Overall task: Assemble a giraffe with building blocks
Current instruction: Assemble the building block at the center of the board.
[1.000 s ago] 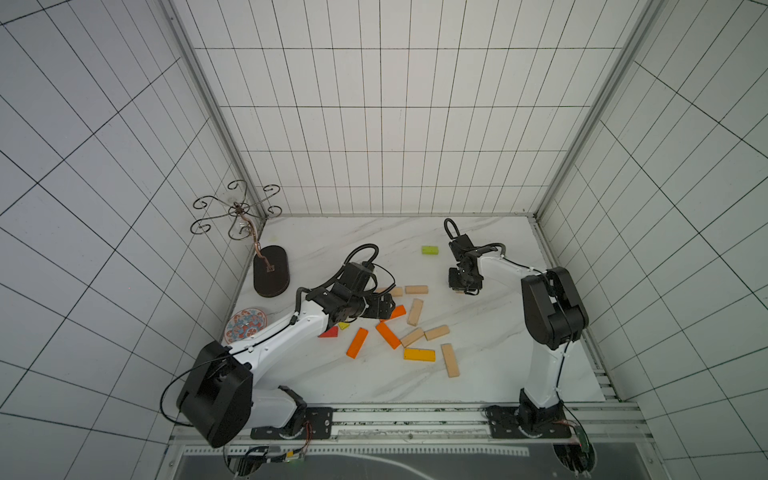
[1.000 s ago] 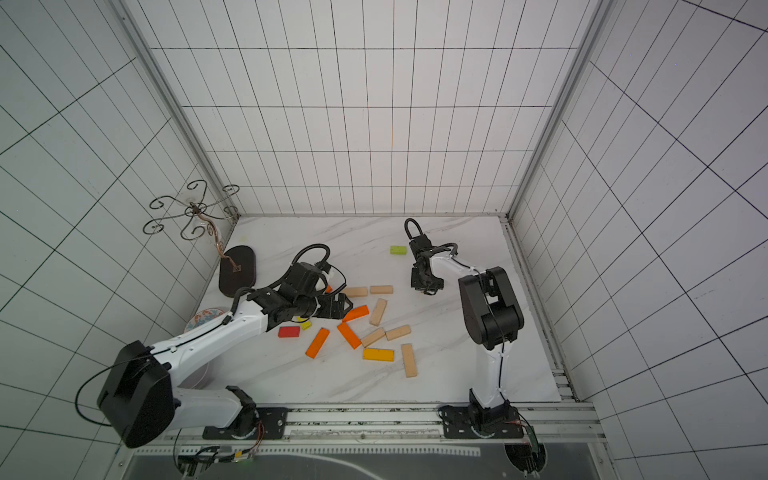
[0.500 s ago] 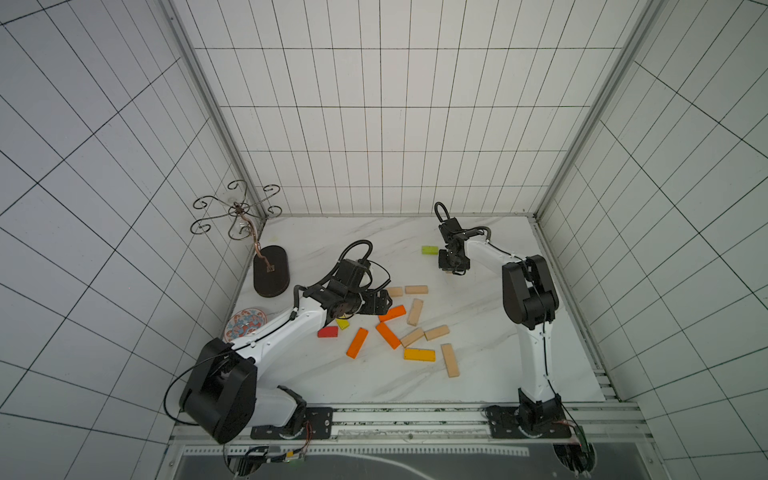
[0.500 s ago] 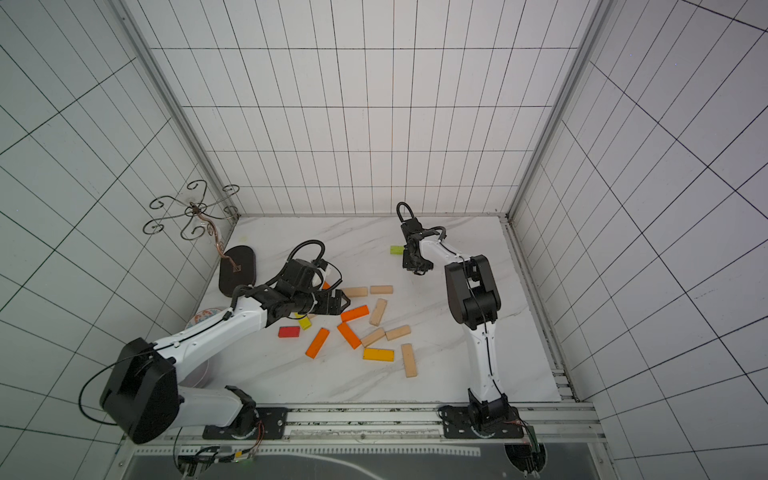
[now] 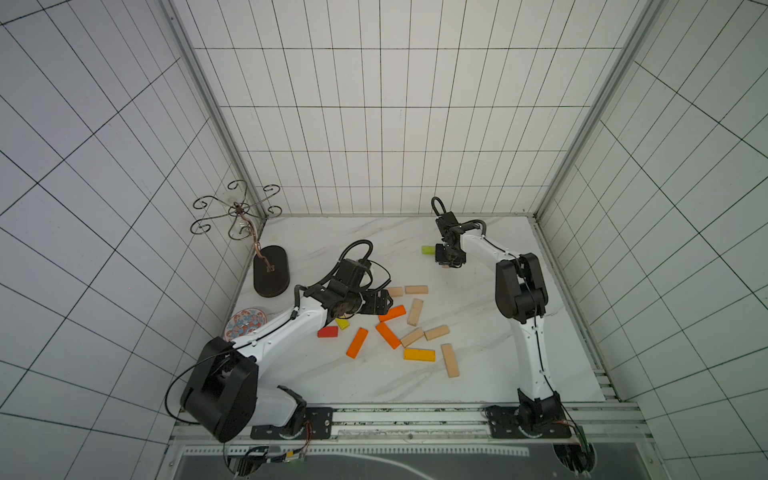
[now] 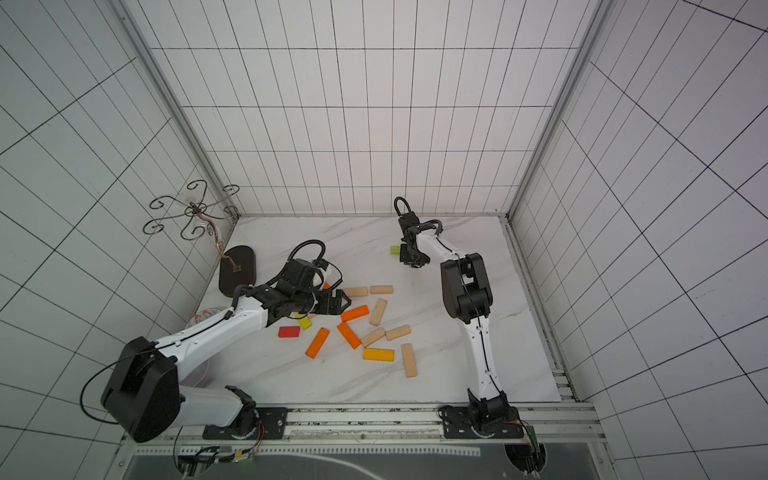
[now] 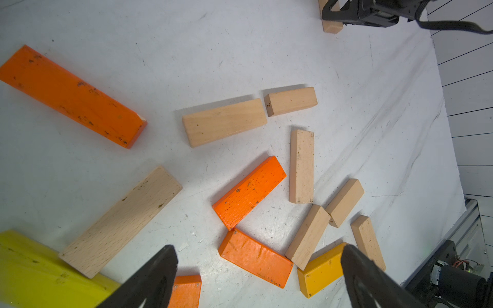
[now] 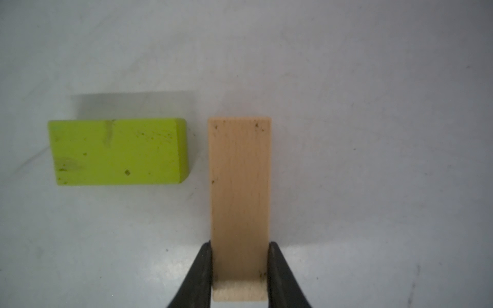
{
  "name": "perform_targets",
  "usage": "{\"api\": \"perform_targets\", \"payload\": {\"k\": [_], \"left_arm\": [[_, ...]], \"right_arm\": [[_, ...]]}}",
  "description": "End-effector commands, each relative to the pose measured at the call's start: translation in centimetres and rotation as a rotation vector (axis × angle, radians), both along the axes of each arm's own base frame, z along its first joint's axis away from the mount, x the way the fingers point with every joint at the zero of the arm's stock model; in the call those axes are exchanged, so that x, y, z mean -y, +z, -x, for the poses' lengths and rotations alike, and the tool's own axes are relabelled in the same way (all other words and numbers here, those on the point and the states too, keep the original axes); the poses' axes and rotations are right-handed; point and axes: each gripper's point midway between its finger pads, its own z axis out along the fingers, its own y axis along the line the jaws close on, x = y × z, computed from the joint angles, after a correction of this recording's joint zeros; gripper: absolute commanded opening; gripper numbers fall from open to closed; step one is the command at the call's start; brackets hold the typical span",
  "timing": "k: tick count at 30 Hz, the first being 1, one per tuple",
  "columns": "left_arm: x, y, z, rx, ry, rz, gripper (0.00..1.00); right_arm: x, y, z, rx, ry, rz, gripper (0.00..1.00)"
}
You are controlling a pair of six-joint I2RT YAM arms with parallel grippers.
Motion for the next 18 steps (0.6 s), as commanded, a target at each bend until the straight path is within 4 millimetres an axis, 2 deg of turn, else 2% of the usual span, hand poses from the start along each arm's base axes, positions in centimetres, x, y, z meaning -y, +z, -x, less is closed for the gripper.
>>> {"api": "perform_targets", "payload": {"k": [1,11,18], "left_arm": [[0.1,0.3,-0.5,0.021,-0.003,0.011,0.96],[-0.1,0.4,-0.5,0.024,0.002,0.012,0.96],[-0.1,0.5,-0.6,0.027,0.004,0.012,0.96]], "right_arm": [[-1.7,-1.8,0.5,-0.067,0.047,-0.018,0.24],[-2.8,-2.0,0.6,-0.074,0.074,-0.007,0.25],[-2.5,-2.0,0.7,-0.078,0.069,0.009,0.25]]}}
